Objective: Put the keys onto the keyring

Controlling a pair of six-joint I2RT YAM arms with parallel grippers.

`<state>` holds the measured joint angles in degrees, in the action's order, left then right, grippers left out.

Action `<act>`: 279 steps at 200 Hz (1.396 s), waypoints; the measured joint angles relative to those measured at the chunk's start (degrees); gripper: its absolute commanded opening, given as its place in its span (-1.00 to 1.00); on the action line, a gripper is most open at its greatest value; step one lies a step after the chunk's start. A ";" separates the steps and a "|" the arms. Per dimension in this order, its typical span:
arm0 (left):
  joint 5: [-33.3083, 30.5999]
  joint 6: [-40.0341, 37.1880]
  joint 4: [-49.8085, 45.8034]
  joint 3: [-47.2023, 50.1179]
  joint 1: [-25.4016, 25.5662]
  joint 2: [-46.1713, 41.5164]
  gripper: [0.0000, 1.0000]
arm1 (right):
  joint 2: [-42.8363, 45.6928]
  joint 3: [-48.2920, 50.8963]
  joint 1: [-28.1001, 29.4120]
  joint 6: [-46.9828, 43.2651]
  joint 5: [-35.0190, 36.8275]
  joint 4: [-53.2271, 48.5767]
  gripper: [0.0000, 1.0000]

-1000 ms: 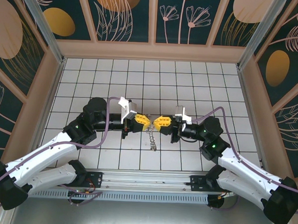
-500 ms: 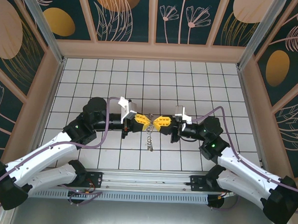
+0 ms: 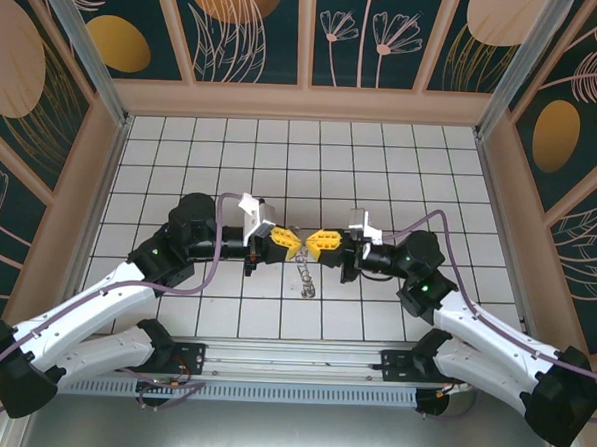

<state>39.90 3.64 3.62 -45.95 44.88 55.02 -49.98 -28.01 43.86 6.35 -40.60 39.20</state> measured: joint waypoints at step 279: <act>2.27 -1.05 -3.63 -1.05 0.31 1.18 -1.00 | 3.19 -2.45 1.70 -12.13 -0.04 -10.51 -1.00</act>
<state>42.17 2.59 -0.01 -47.00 45.19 56.21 -46.78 -30.46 45.56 -5.78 -40.64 28.69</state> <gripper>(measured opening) 0.043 0.044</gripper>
